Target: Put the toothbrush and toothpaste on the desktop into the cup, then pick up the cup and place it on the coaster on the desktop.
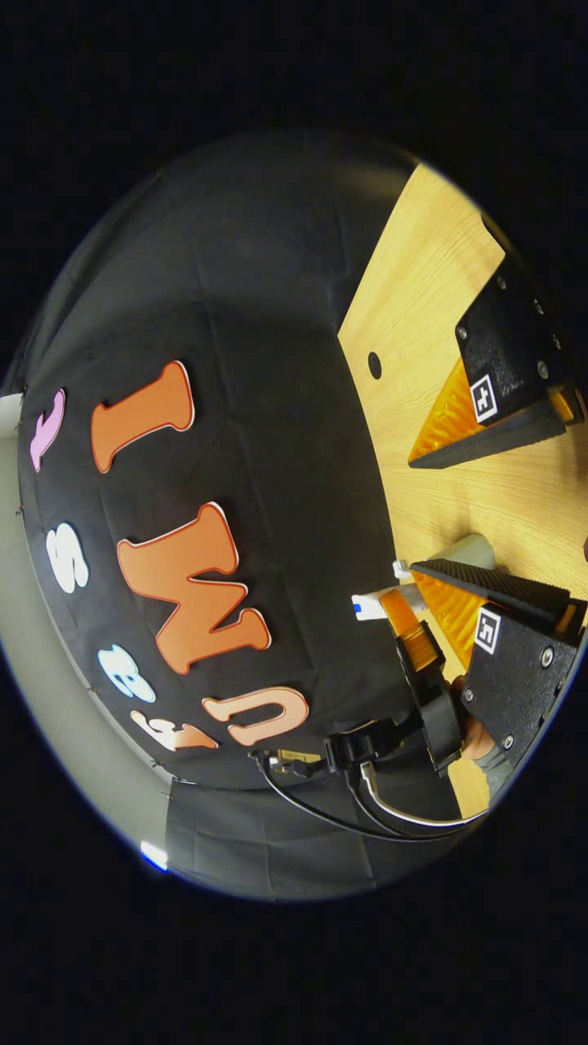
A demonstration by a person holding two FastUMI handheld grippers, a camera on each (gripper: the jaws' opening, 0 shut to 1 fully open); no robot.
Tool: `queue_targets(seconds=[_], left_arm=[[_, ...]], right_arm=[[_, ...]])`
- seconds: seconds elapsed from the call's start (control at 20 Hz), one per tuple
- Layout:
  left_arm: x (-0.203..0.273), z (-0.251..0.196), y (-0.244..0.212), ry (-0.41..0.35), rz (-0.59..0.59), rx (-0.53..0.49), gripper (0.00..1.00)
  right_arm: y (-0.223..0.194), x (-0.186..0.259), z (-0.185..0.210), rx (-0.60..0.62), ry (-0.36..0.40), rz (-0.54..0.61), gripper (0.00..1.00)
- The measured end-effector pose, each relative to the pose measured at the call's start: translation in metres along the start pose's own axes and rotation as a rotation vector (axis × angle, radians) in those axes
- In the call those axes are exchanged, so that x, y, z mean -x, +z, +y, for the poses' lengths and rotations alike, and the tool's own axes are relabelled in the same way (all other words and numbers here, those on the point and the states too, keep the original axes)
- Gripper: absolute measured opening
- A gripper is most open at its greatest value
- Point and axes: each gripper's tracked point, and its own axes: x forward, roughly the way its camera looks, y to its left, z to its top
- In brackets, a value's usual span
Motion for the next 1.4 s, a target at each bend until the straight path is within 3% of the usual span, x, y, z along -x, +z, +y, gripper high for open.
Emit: queue_targets(seconds=[0.1,0.25,0.5,1.1,1.4], left_arm=[[0.006,0.0,0.007,0.001,-0.018,-0.033,0.43],[0.014,-0.005,0.017,-0.021,-0.03,-0.073,0.65],[0.038,0.004,0.028,0.02,-0.046,-0.067,0.96],[0.105,0.059,0.078,0.109,-0.128,-0.111,0.97],[0.143,0.088,0.096,0.15,-0.213,-0.228,0.97]], right_arm=[[-0.002,0.001,0.003,0.008,0.004,0.006,0.67],[-0.005,0.001,0.013,0.006,0.015,0.023,0.67],[-0.018,-0.003,0.026,0.031,0.031,0.057,0.68],[-0.033,-0.021,0.065,0.076,0.092,0.143,0.68],[-0.038,-0.032,0.085,0.168,0.114,0.191,0.67]])
